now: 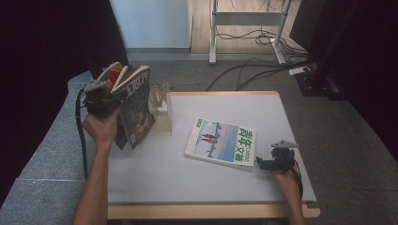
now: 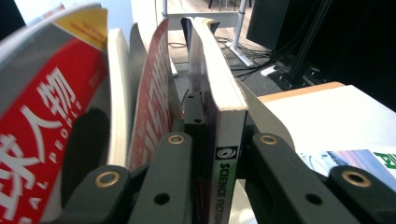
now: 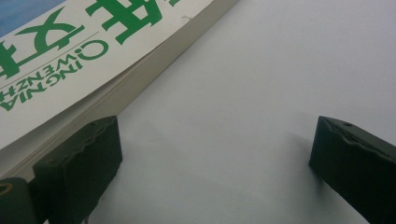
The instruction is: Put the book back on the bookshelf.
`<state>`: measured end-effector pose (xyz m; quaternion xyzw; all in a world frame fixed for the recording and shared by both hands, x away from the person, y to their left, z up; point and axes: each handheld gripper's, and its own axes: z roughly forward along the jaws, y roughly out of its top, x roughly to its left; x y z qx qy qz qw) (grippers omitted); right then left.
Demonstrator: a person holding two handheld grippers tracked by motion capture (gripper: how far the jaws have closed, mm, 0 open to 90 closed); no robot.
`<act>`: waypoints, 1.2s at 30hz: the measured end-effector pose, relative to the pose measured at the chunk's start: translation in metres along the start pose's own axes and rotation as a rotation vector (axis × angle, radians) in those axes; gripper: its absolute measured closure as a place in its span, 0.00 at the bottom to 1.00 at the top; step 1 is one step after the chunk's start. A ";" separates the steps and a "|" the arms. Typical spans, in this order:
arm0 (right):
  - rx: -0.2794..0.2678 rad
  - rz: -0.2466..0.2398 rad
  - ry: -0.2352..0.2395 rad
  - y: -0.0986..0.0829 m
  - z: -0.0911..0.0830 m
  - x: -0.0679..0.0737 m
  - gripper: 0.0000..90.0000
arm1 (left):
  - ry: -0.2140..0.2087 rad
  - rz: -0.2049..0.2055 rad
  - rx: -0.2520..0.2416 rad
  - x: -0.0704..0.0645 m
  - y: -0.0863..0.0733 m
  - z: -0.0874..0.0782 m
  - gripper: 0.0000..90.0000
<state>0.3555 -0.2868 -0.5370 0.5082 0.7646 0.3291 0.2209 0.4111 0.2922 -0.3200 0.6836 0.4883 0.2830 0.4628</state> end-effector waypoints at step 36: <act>-0.005 -0.003 -0.002 0.000 0.000 0.000 0.02 | -0.087 -0.005 0.022 0.012 -0.073 -0.009 0.83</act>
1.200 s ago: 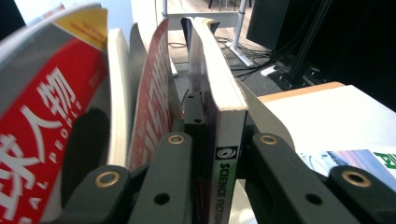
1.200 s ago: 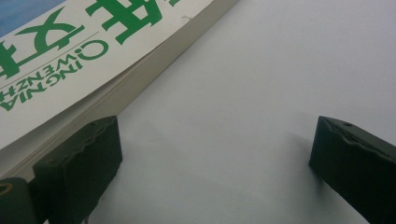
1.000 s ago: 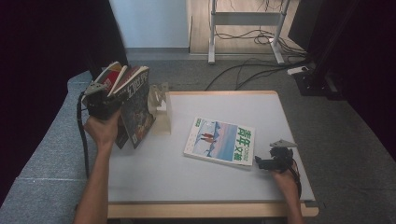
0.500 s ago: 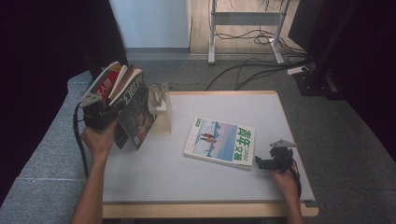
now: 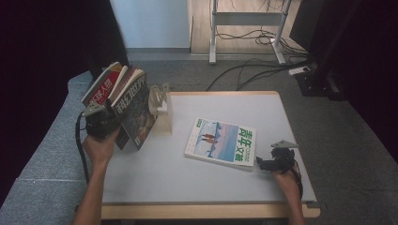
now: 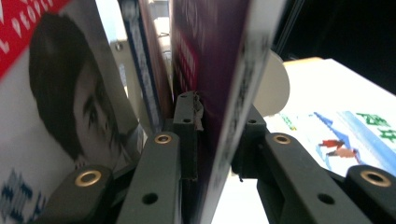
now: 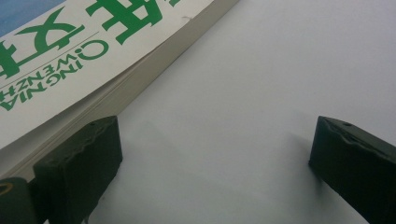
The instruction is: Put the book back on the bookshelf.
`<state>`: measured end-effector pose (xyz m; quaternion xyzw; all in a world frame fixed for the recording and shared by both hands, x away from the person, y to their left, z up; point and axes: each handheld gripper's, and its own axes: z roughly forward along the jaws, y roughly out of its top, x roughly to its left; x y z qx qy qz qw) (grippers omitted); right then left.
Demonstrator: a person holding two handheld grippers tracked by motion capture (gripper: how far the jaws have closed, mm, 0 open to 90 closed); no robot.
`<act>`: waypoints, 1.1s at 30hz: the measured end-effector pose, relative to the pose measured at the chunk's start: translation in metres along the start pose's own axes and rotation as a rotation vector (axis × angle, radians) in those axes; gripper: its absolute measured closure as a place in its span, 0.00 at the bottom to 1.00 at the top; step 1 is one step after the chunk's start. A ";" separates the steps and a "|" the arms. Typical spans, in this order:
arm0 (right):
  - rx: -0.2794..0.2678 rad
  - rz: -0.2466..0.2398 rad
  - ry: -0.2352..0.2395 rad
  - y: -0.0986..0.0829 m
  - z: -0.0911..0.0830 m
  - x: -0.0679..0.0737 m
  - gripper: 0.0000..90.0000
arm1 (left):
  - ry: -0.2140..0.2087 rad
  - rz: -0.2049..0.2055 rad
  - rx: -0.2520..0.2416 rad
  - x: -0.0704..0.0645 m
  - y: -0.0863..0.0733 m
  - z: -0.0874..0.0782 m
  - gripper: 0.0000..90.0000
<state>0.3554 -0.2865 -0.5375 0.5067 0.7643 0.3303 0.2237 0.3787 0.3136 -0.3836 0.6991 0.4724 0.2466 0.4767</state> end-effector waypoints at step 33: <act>0.001 0.001 0.001 0.000 0.000 0.000 0.02 | 0.101 -0.010 0.065 -0.003 -0.023 0.030 0.92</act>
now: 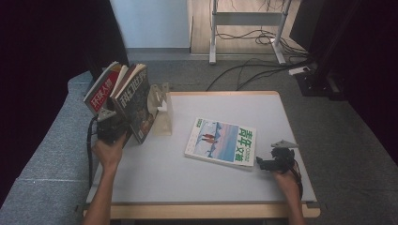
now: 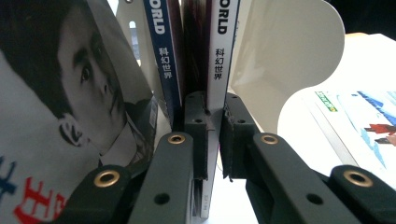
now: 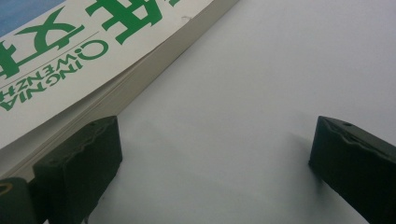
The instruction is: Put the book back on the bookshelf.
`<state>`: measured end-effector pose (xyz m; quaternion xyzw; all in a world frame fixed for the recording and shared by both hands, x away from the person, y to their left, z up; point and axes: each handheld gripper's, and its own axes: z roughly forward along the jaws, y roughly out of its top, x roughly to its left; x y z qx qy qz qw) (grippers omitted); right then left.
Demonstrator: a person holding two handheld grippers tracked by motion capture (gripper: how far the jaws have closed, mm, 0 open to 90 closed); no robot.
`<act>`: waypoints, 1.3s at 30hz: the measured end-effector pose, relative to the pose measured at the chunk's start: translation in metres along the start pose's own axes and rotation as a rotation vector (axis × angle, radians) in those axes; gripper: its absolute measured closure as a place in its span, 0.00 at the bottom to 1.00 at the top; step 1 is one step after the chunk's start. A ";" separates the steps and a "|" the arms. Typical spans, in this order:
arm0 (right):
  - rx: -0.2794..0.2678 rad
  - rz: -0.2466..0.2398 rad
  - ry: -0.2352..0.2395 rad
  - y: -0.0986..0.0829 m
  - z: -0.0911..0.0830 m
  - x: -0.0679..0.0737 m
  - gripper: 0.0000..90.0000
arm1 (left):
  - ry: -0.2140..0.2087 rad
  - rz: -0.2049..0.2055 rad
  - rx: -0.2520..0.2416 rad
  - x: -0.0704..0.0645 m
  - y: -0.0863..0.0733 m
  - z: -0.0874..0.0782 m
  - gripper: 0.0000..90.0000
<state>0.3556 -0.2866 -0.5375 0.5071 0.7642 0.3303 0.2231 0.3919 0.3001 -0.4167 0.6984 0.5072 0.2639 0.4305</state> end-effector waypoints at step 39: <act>0.001 0.002 0.004 0.000 0.000 0.000 0.02 | -0.082 0.078 -0.010 -0.012 -0.016 -0.025 0.62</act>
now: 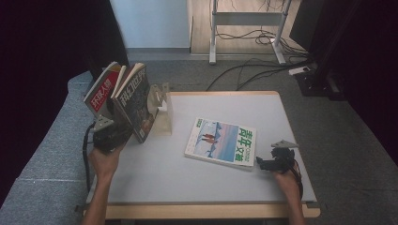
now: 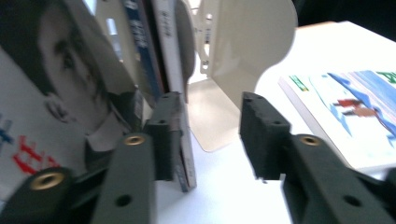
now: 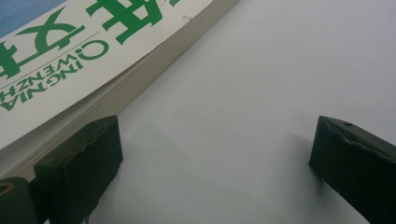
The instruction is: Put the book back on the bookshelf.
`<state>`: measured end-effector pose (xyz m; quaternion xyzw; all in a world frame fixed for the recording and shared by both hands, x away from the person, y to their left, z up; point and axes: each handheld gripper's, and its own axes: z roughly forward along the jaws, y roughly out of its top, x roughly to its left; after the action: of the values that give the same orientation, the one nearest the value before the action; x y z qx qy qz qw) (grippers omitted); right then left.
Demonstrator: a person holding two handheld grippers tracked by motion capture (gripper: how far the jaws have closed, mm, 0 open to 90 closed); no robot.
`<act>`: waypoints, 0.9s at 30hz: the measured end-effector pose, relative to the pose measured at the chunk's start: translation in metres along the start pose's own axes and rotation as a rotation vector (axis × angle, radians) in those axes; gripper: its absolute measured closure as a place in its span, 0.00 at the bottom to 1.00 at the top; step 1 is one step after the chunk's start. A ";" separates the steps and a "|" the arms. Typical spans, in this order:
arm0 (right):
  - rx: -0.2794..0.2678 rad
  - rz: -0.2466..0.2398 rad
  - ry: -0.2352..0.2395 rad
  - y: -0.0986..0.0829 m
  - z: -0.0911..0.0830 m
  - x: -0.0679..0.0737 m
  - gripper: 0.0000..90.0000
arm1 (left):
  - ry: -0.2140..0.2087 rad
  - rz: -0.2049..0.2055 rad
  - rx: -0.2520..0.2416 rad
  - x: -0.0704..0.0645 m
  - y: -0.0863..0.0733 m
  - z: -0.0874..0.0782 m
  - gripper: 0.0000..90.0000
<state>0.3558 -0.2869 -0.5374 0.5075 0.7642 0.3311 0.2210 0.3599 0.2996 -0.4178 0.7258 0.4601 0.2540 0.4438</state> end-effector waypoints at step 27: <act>-0.019 0.002 0.043 0.014 -0.007 -0.009 0.01 | -0.307 0.214 0.191 -0.066 -0.029 0.065 0.00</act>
<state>0.3639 -0.2936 -0.5225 0.4990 0.7651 0.3494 0.2087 0.3681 0.2196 -0.4712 0.8396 0.3294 0.1412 0.4083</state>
